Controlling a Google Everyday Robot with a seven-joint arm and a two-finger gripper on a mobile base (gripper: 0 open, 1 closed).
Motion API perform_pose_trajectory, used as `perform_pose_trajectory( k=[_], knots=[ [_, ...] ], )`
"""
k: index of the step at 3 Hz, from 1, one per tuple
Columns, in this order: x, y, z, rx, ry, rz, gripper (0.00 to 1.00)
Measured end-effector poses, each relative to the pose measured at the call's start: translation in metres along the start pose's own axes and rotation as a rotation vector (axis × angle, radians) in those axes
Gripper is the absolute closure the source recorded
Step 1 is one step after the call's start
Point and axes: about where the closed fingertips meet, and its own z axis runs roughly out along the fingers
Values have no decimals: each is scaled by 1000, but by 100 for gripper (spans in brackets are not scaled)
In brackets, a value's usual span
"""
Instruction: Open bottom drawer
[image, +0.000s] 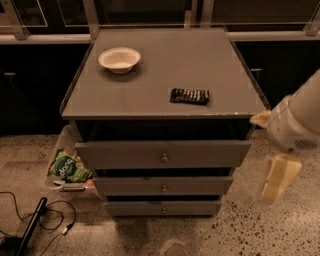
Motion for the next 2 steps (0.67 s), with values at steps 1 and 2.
perform_pose_trajectory(
  k=[1,2],
  knots=[
    [32,39,91,-109,-8,-13,0],
    [32,39,90,-107,-9,-13,0]
  ],
)
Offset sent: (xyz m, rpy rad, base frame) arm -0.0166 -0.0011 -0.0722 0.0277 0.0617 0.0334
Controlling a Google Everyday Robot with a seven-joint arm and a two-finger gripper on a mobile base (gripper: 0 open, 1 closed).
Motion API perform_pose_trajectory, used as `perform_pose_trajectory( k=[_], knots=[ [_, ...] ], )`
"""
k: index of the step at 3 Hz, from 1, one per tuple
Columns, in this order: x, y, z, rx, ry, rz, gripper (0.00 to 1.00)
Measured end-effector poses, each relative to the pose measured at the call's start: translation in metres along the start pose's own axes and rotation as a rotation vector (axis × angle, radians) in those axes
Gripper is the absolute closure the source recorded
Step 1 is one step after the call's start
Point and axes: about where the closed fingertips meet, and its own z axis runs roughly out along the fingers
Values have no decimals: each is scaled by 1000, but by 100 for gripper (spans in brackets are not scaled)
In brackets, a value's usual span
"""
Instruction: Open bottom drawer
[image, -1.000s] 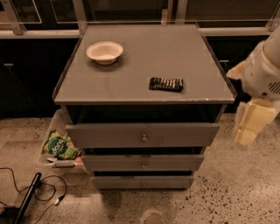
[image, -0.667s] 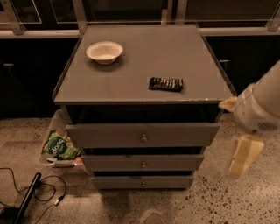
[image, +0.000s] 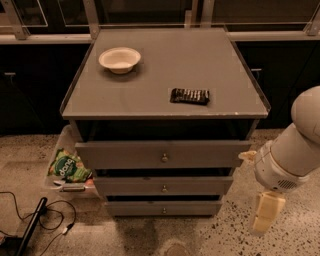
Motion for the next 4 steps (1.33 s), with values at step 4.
perform_pose_trajectory(
  k=[4],
  knots=[
    [59,-24,259,-160,-162,56,0]
  ],
)
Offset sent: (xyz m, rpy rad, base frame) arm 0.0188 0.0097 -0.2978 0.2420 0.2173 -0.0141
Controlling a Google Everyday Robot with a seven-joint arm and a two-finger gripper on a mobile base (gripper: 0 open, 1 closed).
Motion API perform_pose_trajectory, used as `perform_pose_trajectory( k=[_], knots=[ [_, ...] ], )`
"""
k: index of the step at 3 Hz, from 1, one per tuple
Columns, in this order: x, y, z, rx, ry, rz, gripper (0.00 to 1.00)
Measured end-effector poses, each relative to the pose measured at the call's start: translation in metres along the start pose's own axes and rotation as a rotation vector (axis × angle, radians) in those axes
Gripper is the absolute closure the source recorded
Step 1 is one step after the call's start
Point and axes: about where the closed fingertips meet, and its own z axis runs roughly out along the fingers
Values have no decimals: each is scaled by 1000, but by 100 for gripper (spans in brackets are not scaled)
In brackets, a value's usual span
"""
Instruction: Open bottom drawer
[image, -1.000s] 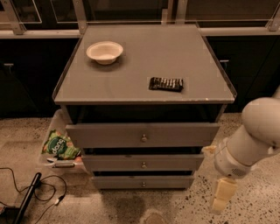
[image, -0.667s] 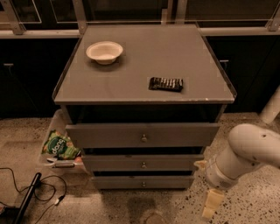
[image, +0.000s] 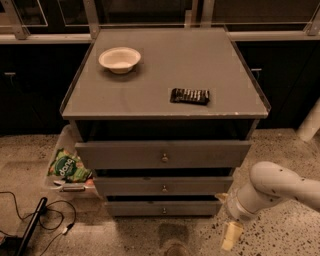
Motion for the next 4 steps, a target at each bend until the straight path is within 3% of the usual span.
perform_pose_trajectory(
  k=[2,4],
  knots=[
    [5,-3,19,-15,-6,25,0],
    [25,-64,84,82,-136,15,0]
  ],
)
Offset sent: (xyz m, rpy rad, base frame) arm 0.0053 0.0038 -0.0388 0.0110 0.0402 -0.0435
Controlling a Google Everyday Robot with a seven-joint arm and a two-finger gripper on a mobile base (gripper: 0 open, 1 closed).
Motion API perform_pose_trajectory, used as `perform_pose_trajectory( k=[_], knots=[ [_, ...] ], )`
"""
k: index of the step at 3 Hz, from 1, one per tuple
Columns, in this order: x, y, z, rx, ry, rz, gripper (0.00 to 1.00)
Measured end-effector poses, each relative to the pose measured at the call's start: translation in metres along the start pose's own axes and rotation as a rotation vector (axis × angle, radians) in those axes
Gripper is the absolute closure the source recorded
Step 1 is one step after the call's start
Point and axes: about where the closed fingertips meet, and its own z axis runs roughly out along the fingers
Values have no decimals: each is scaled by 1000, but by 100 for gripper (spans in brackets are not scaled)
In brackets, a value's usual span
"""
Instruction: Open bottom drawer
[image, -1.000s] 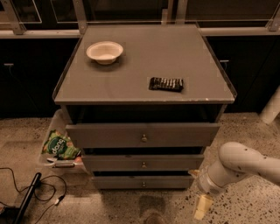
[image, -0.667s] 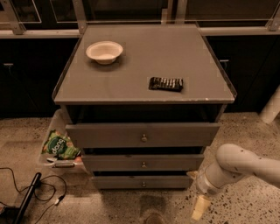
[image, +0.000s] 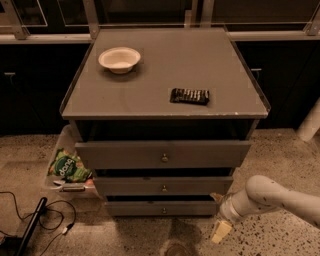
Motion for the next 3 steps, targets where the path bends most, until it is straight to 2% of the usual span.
perform_pose_trajectory(
  k=[1,2,3],
  knots=[
    [27,-21,40,58,-82,-26,0],
    [27,-21,39,59,-82,-26,0],
    [29,-20,49,91,-77,-85,0]
  ],
)
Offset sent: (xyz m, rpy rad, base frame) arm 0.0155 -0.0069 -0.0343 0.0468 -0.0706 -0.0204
